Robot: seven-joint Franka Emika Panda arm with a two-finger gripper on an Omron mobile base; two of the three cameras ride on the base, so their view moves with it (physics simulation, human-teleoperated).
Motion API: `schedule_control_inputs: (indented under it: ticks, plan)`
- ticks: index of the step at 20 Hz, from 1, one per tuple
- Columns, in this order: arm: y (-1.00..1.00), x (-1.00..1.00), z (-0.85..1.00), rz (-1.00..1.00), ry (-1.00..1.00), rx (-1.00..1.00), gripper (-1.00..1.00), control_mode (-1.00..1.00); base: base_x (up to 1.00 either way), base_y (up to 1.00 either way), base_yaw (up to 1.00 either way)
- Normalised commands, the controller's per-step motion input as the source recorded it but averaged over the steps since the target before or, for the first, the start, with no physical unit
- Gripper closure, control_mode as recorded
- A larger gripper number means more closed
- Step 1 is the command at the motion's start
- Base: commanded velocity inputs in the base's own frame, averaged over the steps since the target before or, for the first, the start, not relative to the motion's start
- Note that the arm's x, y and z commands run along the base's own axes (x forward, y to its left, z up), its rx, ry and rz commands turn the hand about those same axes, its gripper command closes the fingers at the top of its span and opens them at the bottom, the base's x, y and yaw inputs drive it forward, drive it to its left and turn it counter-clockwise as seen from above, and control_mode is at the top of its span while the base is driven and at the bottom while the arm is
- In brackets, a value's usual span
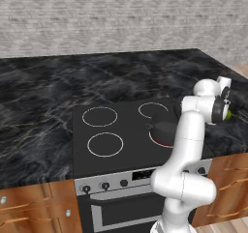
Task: Put the garlic and lime in the pot. Retrieve the spatula and lightly stir the vegetables in the pot.
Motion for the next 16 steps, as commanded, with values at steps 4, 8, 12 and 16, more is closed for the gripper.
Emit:
schedule_control_inputs:
  ticks: [4,8,12,16]
  plan:
    - [0.00,0.00,-0.18,0.00,0.00,0.00,-1.00,-1.00,0.00,0.00,0.00]
    - [0.00,0.00,-0.28,0.00,0.00,0.00,-1.00,-1.00,0.00,0.00,0.00]
    - [0.00,-0.02,-0.34,0.00,0.00,0.00,-1.00,-1.00,0.00,0.00,0.00]
    - [0.00,-0.15,-0.31,0.02,0.00,-0.01,-1.00,-1.00,0.00,0.00,0.00]
